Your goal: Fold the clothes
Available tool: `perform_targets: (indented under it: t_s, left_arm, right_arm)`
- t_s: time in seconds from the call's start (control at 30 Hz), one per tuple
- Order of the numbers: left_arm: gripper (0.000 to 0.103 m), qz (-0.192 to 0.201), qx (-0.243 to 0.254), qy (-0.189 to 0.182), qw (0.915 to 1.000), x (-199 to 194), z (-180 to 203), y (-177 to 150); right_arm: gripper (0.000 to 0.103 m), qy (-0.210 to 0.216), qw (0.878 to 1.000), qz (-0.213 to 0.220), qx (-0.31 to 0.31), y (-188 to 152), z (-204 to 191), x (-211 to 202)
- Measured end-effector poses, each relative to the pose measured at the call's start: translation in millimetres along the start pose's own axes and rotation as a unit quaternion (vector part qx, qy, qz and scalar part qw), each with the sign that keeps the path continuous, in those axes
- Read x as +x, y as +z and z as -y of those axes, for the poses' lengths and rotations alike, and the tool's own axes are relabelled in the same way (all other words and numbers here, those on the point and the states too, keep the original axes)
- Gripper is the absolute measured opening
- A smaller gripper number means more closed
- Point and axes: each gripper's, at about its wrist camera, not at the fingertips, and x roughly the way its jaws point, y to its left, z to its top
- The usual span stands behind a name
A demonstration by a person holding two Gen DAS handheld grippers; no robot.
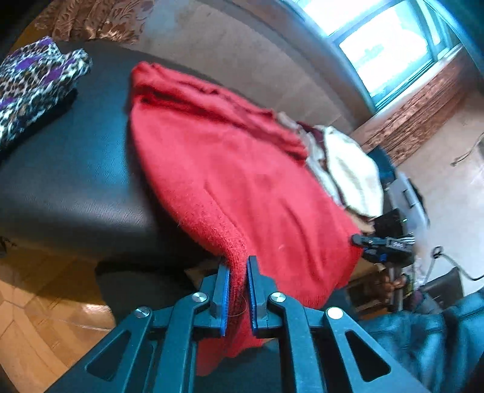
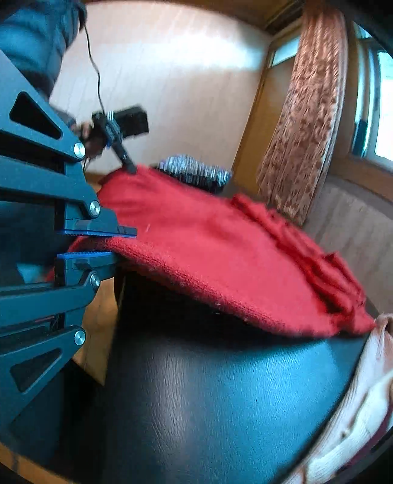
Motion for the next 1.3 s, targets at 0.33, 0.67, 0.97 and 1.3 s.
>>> perform_targets:
  t_s: [0.33,0.67,0.97,1.3]
  left_arm:
    - [0.009,0.117,-0.012,-0.063,0.9911,-21.8,0.3,101.9]
    - [0.008,0.089,-0.182,0.023,0.979,103.9,-116.4,223.7]
    - [0.007,0.039,-0.162,0.029,0.9856,113.1,-115.1,196.3]
    - [0.028,0.067,-0.152,0.003,0.9862,91.2,-94.9,185.2]
  right_arm:
    - [0.008,0.045,0.997,0.067,-0.019,89.5,-25.7,6.2]
    - [0.011,-0.049,0.991,0.104,0.061,252.5,56.6,66.1]
    - [0.004,-0.03,0.992,0.095,0.074,222.7,85.6,60.6]
    - [0.061,0.003,0.996,0.079,0.035,200.3,39.8,48.4]
